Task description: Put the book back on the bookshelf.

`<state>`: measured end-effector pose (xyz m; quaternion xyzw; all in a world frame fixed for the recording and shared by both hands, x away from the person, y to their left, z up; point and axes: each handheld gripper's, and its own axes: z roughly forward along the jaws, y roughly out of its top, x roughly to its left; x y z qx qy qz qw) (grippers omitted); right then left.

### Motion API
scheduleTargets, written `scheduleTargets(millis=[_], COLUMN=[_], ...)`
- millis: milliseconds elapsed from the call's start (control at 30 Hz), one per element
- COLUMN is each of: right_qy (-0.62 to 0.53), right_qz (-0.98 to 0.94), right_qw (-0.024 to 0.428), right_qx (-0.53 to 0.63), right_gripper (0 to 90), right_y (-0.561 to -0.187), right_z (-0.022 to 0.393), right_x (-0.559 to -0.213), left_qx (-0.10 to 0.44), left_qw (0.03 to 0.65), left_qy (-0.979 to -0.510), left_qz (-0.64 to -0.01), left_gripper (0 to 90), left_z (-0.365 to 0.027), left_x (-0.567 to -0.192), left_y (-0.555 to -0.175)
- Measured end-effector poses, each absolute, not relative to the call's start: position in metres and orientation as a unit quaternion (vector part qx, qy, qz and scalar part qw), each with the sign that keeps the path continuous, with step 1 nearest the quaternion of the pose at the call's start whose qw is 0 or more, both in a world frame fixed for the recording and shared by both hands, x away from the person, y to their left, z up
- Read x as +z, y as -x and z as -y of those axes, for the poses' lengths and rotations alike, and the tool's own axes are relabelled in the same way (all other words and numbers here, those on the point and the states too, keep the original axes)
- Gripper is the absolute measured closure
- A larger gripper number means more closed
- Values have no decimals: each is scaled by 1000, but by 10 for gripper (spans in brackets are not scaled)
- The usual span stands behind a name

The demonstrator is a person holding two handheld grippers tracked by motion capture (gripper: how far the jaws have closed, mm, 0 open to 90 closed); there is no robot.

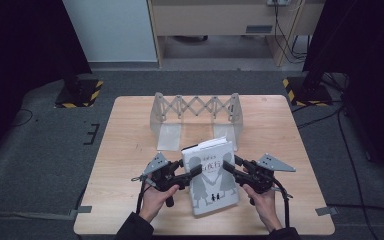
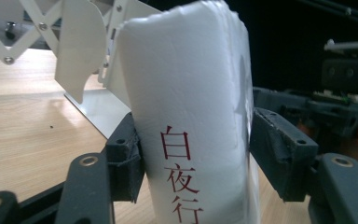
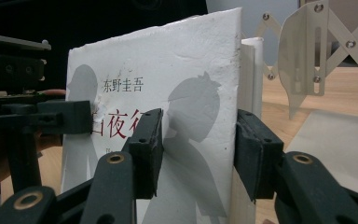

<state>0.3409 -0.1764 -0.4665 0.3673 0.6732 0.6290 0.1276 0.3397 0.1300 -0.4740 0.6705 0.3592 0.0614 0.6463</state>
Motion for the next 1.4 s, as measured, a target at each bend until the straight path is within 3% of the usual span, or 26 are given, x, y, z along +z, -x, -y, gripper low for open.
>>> scheduleTargets(millis=[167,400,600,733,1067,1200,1267,1400], right_qy=[-371,-378,-373,-366,-362,-362,-372,-411], right_qz=[-676,-674,-658,-659,-660,-665,-657,-648], right_qw=[126,121,128,131,126,109,118,143], right_qx=[624,624,642,644,646,644,645,625], right_gripper=[552,550,551,558,548,458,383,323], right_y=[-341,-343,-344,-342,-342,-345,-346,-351], right_z=[178,176,175,175,177,180,190,211], right_x=[-469,-469,-461,-461,-461,-459,-456,-461], left_qx=[49,22,45,57,62,49,42,33], left_qw=[638,646,653,657,658,661,659,653], left_qy=[-677,-670,-672,-670,-677,-679,-680,-684], left_qz=[-365,-367,-347,-341,-323,-316,-318,-323], left_gripper=[345,416,457,422,439,489,499,509], left_z=[-124,-128,-128,-124,-113,-115,-115,-115], left_x=[-482,-477,-460,-463,-464,-462,-461,-458], left_y=[-341,-344,-345,-344,-347,-345,-345,-348])
